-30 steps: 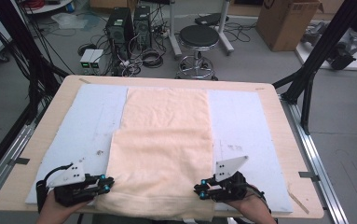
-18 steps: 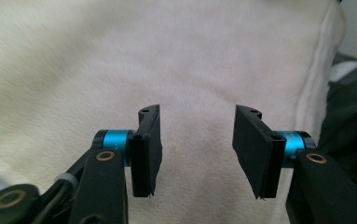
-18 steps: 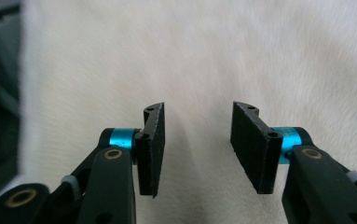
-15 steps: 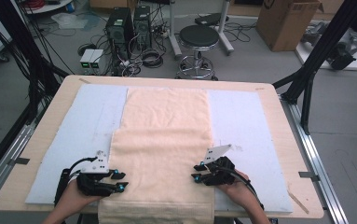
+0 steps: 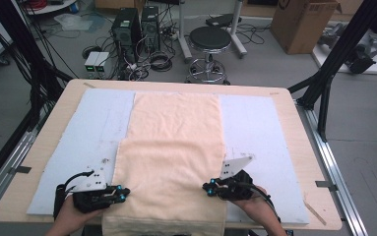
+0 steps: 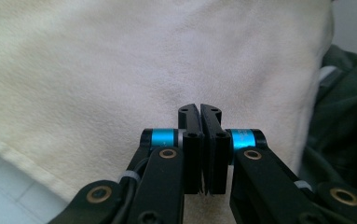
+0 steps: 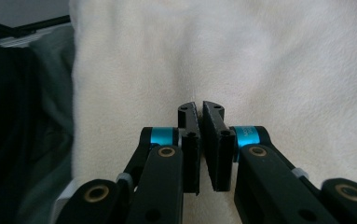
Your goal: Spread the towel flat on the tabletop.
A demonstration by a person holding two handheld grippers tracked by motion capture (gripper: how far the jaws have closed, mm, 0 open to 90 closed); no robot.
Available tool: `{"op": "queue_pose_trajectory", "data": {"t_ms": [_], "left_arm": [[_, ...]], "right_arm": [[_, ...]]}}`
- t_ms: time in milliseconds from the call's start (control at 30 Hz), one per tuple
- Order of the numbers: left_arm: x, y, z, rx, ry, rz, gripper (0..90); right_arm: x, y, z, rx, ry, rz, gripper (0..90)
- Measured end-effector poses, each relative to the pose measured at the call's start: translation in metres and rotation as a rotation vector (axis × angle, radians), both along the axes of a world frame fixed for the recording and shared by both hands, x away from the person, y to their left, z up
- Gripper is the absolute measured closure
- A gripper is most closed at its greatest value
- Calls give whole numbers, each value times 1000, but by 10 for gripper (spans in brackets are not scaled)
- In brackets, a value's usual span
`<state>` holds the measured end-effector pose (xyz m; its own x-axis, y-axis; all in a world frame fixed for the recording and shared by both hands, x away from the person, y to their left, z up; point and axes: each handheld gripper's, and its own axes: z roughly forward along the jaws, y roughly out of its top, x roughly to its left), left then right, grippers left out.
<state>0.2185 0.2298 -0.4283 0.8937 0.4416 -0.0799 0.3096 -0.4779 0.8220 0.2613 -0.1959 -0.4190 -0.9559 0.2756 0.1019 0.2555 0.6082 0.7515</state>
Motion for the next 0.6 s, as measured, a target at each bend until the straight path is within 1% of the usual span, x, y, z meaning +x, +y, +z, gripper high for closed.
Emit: {"op": "queue_pose_trajectory", "data": {"t_ms": [33, 67, 100, 133, 167, 200, 267, 300, 333, 367, 400, 433, 467, 500, 533, 567, 600], "left_arm": [[-5, 2, 2, -19, 7, -11, 873], [-9, 3, 4, -41, 13, -34, 872], [-13, 4, 6, -71, 18, -61, 866], [-14, 4, 6, -78, 18, -78, 821], [-13, 4, 7, -75, 10, -76, 716], [-11, 3, 7, -69, 2, -65, 639], [-2, 0, 5, -67, 0, -41, 558], [4, -2, 4, -49, -2, -30, 530], [9, -4, 2, -32, 5, -21, 512], [14, -5, -1, -19, 19, -14, 512], [18, -6, -5, -12, 40, -10, 517], [21, -7, -7, -5, 61, -24, 539], [22, -8, -10, 13, 76, -49, 592], [21, -9, -12, 24, 85, -58, 654], [19, -10, -14, 41, 86, -72, 749], [17, -10, -15, 53, 76, -79, 830], [15, -10, -16, 47, 76, -80, 870]], "right_arm": [[-4, 0, 1, 9, 17, 15, 850], [-7, 0, 2, 24, 32, 43, 833], [-11, 0, 4, 34, 46, 59, 781], [-14, -1, 7, 42, 53, 69, 729], [-14, -1, 9, 47, 46, 71, 693], [-13, -2, 11, 51, 35, 55, 671], [-4, -2, 12, 28, 11, 6, 641], [1, -2, 10, 15, 6, -12, 629], [6, -1, 7, -13, -9, -31, 622], [12, 1, 3, -41, -4, -51, 613], [16, 2, -2, -54, 9, -58, 611], [19, 4, -6, -69, 10, -63, 619], [21, 5, -11, -85, 17, -53, 648], [21, 7, -15, -97, 27, -38, 682], [19, 8, -18, -98, 17, -28, 713], [18, 7, -18, -96, 11, -16, 794], [17, 7, -17, -90, 19, -2, 842]]}}
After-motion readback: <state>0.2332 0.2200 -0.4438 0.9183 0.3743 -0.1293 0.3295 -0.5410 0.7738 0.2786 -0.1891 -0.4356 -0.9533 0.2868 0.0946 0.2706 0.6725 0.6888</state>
